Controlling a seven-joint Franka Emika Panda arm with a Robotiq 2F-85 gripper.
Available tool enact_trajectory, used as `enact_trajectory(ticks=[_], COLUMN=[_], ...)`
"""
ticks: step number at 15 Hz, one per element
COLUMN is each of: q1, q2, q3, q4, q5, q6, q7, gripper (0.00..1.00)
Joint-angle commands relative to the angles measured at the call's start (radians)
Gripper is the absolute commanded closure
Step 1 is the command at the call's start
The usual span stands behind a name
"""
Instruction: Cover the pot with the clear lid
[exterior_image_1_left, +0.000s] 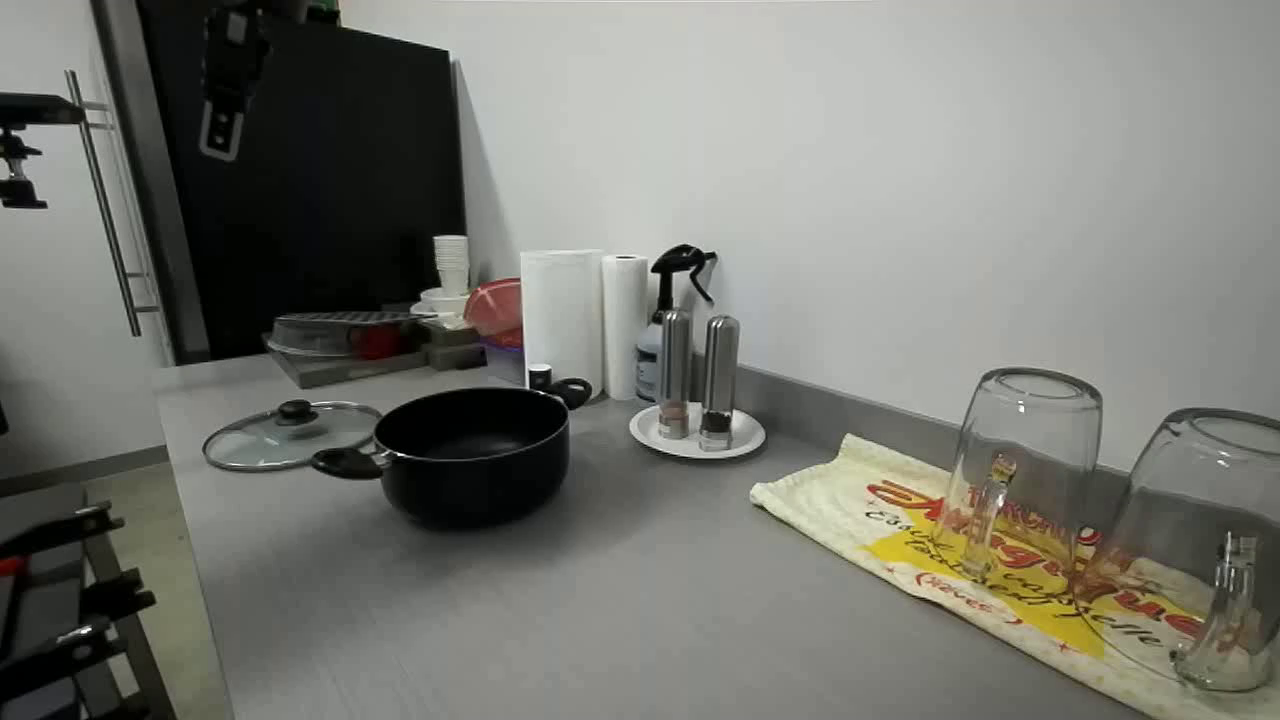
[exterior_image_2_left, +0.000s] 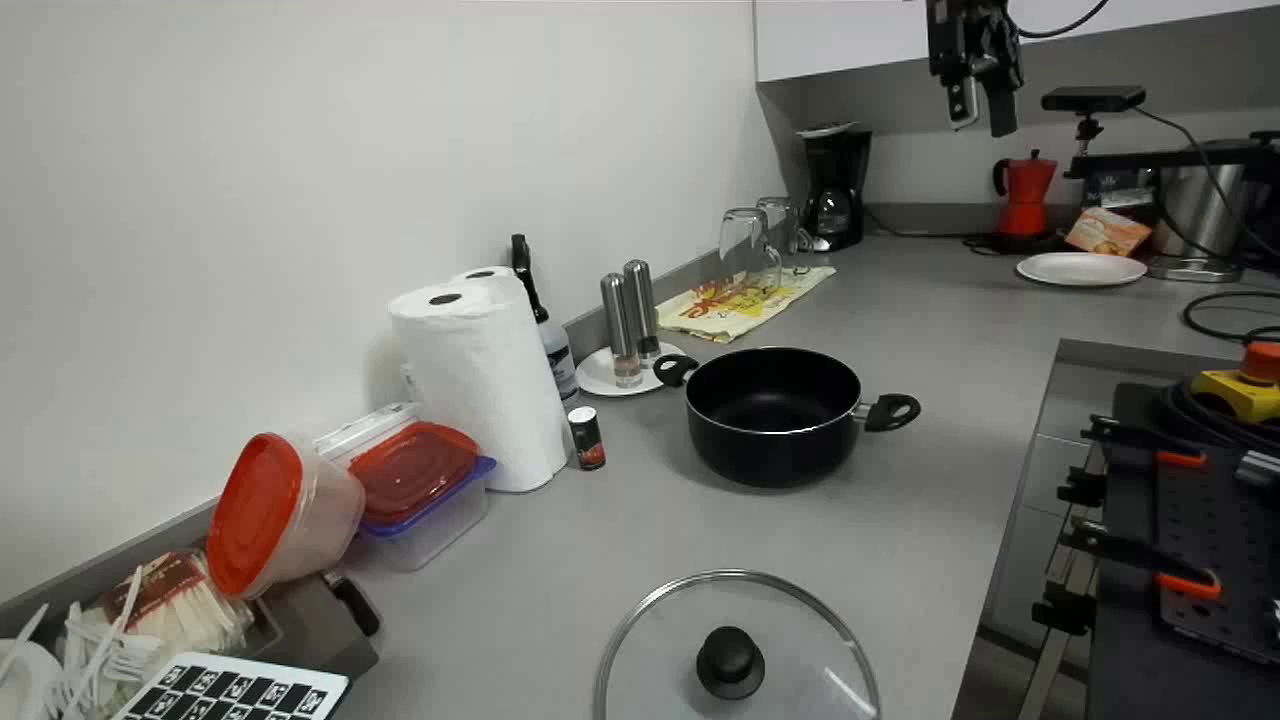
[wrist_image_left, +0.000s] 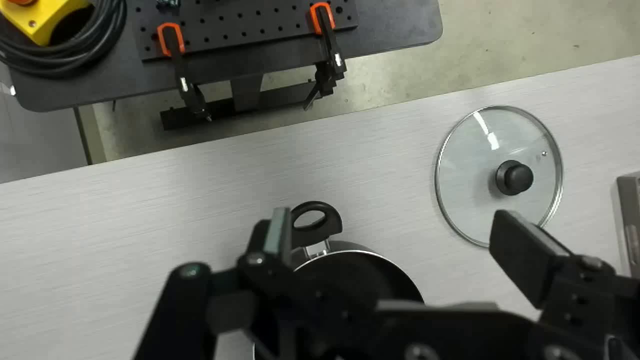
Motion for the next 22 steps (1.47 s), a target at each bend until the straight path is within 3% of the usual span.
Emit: enact_trajectory(ticks=[1, 9, 16, 17, 22], q1=[-0.022, -0.020, 0.051, 0.093, 0.198], q2=[0.002, -0.012, -0.212, 0.006, 0.077], q3=[0.019, 0.025, 0.128, 0.165, 0.258], q4=[0.002, -0.007, -0.091, 0.024, 0.034], q5=[0.006, 0.004, 0.044, 0.088, 0.259], q6=[-0.003, -0.003, -0.008, 0.115, 0.411], q7=[-0.007, -0.008, -0.020, -0.022, -0.005], gripper=[0.00, 0.00, 0.00, 0.00, 0.00])
